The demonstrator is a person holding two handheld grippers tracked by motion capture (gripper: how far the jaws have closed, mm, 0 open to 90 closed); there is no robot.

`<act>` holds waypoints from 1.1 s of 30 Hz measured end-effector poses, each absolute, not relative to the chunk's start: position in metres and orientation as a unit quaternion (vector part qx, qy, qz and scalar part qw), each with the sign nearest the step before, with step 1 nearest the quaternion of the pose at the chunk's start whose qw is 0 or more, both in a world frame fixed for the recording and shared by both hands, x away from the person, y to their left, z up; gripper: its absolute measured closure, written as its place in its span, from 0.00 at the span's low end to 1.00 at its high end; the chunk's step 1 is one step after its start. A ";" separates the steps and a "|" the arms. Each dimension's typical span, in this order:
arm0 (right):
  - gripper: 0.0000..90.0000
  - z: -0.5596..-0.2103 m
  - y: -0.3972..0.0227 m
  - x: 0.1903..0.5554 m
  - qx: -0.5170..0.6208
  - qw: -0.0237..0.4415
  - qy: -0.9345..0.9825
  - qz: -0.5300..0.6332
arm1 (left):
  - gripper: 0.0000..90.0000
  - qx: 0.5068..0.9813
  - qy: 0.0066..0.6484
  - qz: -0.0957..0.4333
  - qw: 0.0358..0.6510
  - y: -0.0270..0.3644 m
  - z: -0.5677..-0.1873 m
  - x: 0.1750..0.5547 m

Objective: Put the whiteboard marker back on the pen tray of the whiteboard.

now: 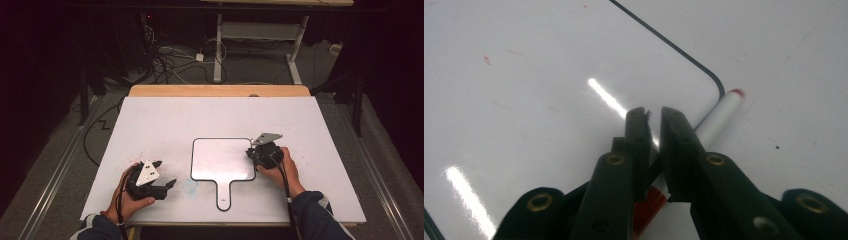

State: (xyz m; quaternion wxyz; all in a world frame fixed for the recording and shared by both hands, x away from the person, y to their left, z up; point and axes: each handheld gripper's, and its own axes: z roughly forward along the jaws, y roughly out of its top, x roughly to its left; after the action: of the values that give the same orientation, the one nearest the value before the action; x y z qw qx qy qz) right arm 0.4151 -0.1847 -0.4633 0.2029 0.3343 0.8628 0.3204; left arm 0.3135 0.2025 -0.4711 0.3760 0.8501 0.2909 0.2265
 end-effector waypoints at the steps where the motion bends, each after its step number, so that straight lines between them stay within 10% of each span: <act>1: 0.92 -0.463 -0.186 0.415 0.339 0.198 0.861 0.323 | 0.23 0.851 0.290 0.226 0.376 0.202 -0.471 0.314; 33: 0.26 -0.441 -0.289 0.306 0.318 0.323 0.775 0.440 | 0.22 0.847 0.279 0.258 0.372 0.197 -0.467 0.316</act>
State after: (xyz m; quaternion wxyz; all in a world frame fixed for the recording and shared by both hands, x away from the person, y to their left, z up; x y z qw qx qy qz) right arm 0.3056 -0.2885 -0.4413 0.3232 0.3177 0.7752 0.4402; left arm 0.3158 0.1965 -0.4674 0.3717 0.8469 0.2792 0.2582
